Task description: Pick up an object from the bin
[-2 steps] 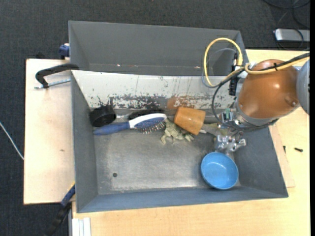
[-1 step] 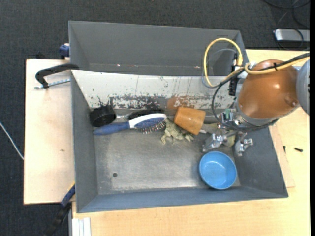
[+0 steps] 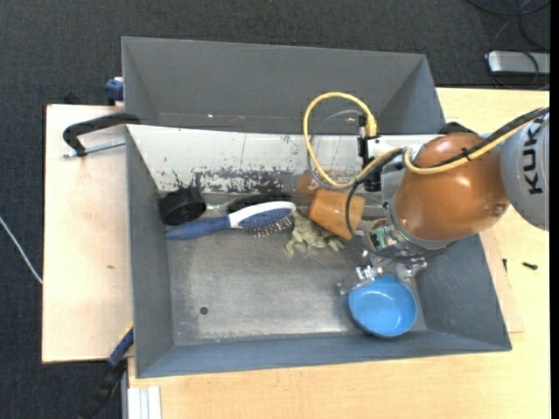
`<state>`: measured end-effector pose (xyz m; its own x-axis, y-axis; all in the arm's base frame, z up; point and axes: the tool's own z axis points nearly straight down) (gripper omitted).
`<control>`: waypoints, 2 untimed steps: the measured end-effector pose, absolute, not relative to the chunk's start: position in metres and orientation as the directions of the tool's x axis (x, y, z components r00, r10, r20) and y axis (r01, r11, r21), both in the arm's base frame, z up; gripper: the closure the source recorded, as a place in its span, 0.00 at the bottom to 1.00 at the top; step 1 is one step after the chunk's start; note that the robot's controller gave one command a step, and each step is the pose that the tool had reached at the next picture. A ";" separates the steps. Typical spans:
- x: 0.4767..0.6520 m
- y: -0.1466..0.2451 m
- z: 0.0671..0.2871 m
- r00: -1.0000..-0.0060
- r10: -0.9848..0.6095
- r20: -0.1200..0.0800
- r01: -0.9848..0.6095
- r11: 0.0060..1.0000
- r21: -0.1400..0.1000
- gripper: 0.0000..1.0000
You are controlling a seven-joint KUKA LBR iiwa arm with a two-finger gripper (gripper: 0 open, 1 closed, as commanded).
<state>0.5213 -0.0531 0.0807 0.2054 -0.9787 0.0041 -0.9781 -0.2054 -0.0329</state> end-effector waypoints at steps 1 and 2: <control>0.522 -0.053 0.081 0.203 -0.979 0.004 -0.979 -0.203 -0.035 1.00; 0.525 -0.037 0.200 0.403 -0.915 0.002 -0.915 -0.403 -0.011 1.00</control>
Offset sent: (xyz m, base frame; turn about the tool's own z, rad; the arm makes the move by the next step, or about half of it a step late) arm 0.0000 0.0000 0.0000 0.0000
